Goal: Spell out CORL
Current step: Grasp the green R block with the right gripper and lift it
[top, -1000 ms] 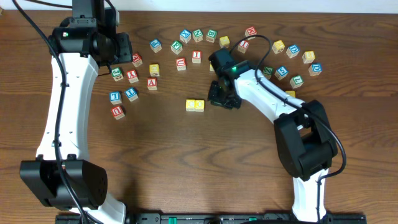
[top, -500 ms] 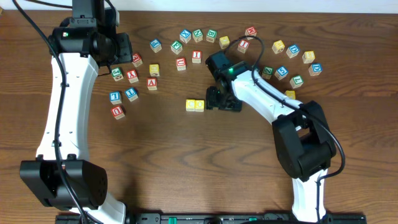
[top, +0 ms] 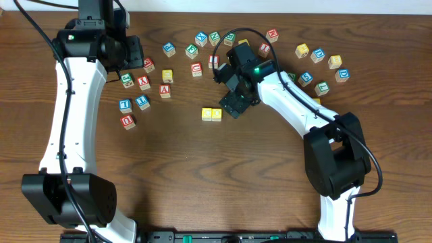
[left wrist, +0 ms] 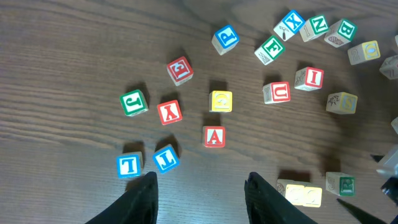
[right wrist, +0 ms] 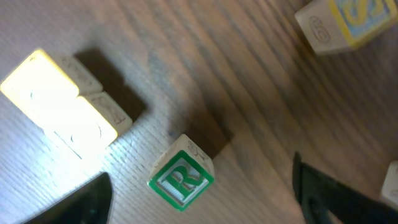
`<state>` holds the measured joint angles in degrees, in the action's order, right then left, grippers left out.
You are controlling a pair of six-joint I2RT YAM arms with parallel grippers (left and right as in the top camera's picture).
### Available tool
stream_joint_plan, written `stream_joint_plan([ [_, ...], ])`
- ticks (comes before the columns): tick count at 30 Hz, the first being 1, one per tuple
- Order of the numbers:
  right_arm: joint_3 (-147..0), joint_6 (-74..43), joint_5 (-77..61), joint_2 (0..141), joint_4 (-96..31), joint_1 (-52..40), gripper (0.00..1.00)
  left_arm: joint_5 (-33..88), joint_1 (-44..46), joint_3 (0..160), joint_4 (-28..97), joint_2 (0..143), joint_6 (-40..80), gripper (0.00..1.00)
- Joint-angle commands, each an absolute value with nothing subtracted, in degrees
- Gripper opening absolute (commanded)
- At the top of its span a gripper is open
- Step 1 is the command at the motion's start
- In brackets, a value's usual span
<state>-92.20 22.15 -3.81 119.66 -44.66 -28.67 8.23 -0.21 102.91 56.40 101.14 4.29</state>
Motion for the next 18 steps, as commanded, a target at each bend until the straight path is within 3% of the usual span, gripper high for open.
stream_joint_plan([
  [1,-92.0,31.0,-3.6,119.4,-44.7,-29.0,0.74,7.9,-0.2,103.2,56.6,101.9,4.4,0.45],
  [6,-92.0,31.0,-9.8,120.1,-44.8,-29.0,0.82,7.9,-0.2,103.2,56.5,101.9,4.4,0.45],
  [18,-92.0,32.1,-10.1,123.1,-45.8,-29.0,0.66,7.9,-0.2,103.2,56.5,101.9,4.4,0.45],
])
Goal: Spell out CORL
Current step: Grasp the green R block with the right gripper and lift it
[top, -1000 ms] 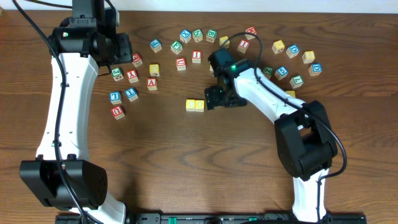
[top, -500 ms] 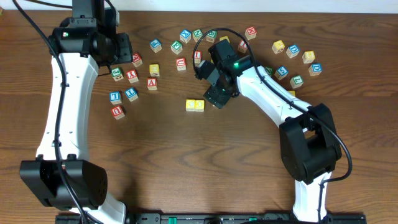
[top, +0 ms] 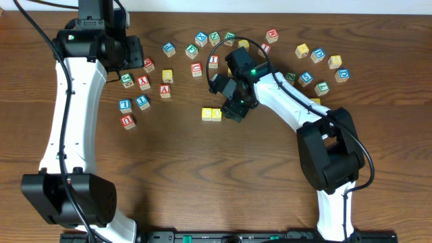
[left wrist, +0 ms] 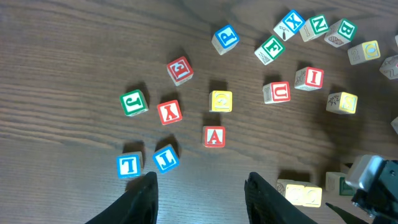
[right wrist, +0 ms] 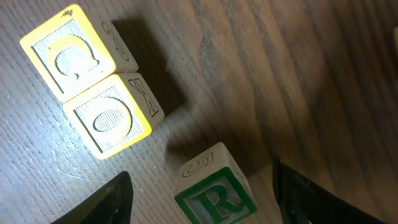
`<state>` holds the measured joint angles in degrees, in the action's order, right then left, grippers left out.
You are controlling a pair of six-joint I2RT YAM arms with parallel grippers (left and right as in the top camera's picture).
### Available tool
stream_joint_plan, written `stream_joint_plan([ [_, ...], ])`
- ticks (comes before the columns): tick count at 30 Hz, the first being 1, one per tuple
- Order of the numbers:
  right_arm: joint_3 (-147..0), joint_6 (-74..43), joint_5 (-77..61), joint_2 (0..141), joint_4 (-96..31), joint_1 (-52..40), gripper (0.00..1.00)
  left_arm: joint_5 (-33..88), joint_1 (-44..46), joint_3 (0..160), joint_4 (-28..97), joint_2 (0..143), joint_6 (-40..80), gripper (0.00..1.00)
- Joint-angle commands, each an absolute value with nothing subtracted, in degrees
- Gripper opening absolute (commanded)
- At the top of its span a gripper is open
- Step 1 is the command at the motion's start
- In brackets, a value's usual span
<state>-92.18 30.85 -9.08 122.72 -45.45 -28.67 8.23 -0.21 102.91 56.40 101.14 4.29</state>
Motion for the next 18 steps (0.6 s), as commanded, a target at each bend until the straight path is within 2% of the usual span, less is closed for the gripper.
stream_joint_plan([
  [1,-92.0,32.3,-10.1,123.1,-46.1,-29.0,0.66,7.9,-0.2,103.2,56.5,101.9,4.4,0.45],
  [2,-92.0,33.1,-10.2,123.1,-46.6,-28.9,0.64,7.9,-0.2,103.2,56.5,101.9,4.4,0.45],
  [3,-92.0,35.0,-10.2,123.2,-48.0,-28.9,0.58,7.9,-0.2,103.2,56.6,101.9,4.4,0.45],
  [6,-92.0,35.5,-10.2,123.2,-48.9,-28.8,0.53,7.9,-0.2,103.2,56.5,101.9,4.4,0.45],
  [14,-92.0,35.4,-10.2,123.3,-49.0,-28.7,0.49,7.9,-0.2,103.2,56.6,101.9,4.4,0.45],
  [18,-92.0,30.8,-9.6,123.2,-48.4,-28.7,0.49,7.9,-0.2,103.2,56.6,101.9,4.4,0.45],
])
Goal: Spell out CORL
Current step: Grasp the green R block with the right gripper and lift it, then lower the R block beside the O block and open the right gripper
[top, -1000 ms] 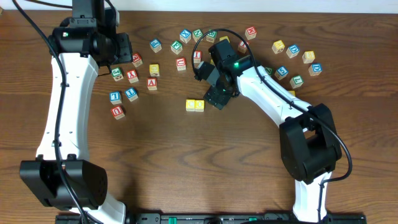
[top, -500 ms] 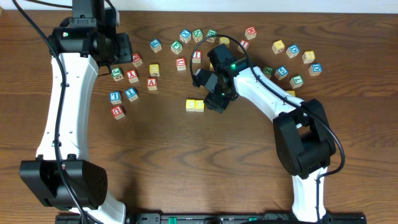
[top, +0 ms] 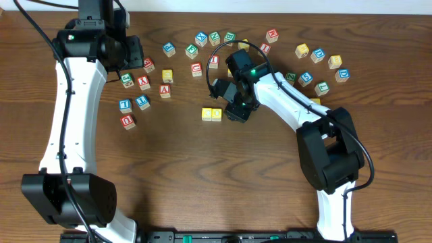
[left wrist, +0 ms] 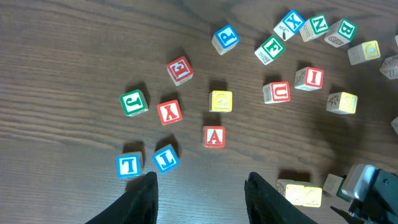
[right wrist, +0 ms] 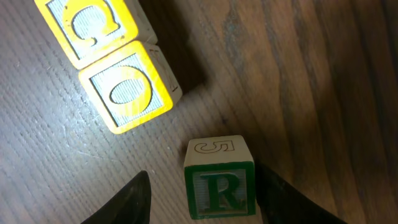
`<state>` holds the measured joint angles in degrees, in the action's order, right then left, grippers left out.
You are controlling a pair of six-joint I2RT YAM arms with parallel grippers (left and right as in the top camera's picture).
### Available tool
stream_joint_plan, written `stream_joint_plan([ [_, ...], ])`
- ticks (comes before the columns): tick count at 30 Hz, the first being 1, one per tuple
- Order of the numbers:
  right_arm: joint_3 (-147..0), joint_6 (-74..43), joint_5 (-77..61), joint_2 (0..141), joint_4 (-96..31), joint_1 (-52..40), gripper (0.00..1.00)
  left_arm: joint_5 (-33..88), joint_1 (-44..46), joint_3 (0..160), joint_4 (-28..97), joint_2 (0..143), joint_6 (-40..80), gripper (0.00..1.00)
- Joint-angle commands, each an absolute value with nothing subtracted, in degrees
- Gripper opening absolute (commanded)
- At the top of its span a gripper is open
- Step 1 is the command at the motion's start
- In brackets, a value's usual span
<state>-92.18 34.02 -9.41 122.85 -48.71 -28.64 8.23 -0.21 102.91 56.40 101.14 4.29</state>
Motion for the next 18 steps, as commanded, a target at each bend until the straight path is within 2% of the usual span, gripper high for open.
stream_joint_plan([
  [1,-92.0,29.2,-9.4,123.2,-48.2,-28.7,0.49,7.9,-0.2,103.2,56.6,101.9,4.4,0.45],
  [8,-92.0,21.8,-9.1,123.2,-48.2,-28.7,0.41,7.9,-0.2,103.2,56.6,101.9,4.4,0.45],
  [14,-92.0,20.9,-6.9,123.3,-48.3,-28.7,0.38,7.9,-0.2,103.2,56.6,101.9,4.4,0.45],
  [18,-92.0,16.1,-5.9,123.2,-48.2,-28.8,0.37,7.9,-0.2,103.2,56.6,101.9,4.4,0.45],
])
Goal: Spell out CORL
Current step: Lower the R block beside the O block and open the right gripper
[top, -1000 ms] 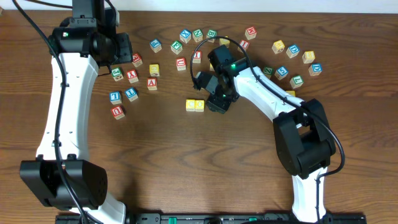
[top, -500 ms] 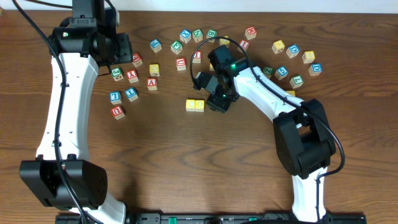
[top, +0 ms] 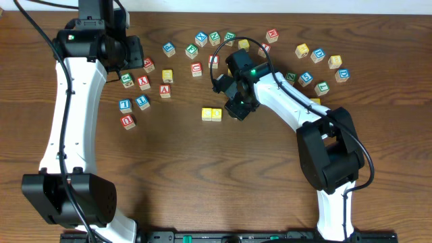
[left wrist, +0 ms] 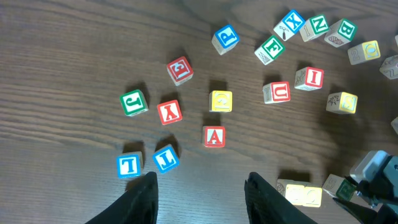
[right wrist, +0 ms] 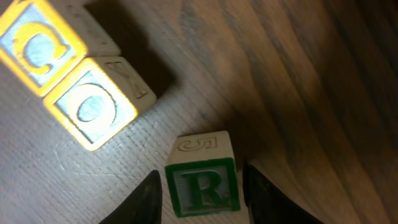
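Observation:
Two yellow blocks, C [right wrist: 31, 43] and O [right wrist: 93, 109], lie side by side on the table; the overhead view shows C [top: 206, 114] to the left of O [top: 217, 114]. A green R block [right wrist: 202, 186] sits just past the O, with a small gap. My right gripper [right wrist: 202, 196] is open and straddles the R, each finger a sliver off its sides. The overhead view hides the R under that gripper [top: 237, 108]. A blue L block [left wrist: 165, 158] lies at the left, just ahead of my open, empty left gripper [left wrist: 200, 202].
Loose letter blocks are scattered across the far half of the table: T [left wrist: 129, 165], A [left wrist: 214, 136], X [left wrist: 168, 112], J [left wrist: 134, 102], U [left wrist: 277, 93], I [left wrist: 309, 78] and several more at the right [top: 317, 67]. The table edge runs along the back.
My right gripper's fingers have drawn in closer on either side of the R block, and the wrist has turned a little. The R block has stayed where it was. The left arm is unchanged.
The R stood free on the table near the C and O with my right gripper wide open over it. The gripper then came lower and nearer, centred on the R, and now its fingers sit close on both sides. The left arm stayed still throughout.

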`<state>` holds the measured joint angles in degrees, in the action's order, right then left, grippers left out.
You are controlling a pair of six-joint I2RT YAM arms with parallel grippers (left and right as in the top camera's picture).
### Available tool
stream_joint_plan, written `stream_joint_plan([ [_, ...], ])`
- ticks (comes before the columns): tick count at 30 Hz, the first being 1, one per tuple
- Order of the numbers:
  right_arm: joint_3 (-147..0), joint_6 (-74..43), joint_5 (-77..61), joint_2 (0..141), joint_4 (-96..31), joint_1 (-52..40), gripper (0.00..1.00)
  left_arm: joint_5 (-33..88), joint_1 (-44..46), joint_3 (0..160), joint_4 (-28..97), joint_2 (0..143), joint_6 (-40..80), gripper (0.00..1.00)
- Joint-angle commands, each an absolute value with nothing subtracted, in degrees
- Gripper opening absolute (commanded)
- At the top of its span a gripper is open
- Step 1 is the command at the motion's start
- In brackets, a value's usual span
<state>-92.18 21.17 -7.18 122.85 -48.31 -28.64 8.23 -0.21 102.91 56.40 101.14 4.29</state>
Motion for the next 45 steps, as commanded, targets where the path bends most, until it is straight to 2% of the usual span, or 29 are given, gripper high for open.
stream_joint_plan([
  [1,-92.0,14.7,-5.9,123.2,-48.2,-28.8,0.36,7.9,-0.2,103.2,56.6,101.9,4.4,0.45],
  [5,-92.0,6.2,-5.9,123.2,-47.9,-28.8,0.36,7.9,-0.2,103.2,56.6,101.9,4.4,0.45],
  [11,-92.0,-5.8,-3.7,123.3,-47.9,-29.0,0.25,7.9,-0.2,103.2,56.6,101.9,4.4,0.45],
  [22,-92.0,-22.0,-2.0,123.2,-51.9,-29.0,0.31,7.9,-0.2,103.2,56.6,101.9,4.4,0.45],
  [28,-92.0,-30.8,-6.8,123.3,-52.5,-29.4,0.32,7.9,-0.2,103.2,56.6,101.9,4.4,0.45],
  [37,-92.0,-31.7,-5.9,123.2,-51.8,-32.0,0.32,7.9,-0.2,103.2,56.6,101.9,4.4,0.45],
  [45,-92.1,-31.7,-5.9,123.2,-52.4,-31.8,0.24,7.9,-0.2,103.2,56.6,101.9,4.4,0.45],
])
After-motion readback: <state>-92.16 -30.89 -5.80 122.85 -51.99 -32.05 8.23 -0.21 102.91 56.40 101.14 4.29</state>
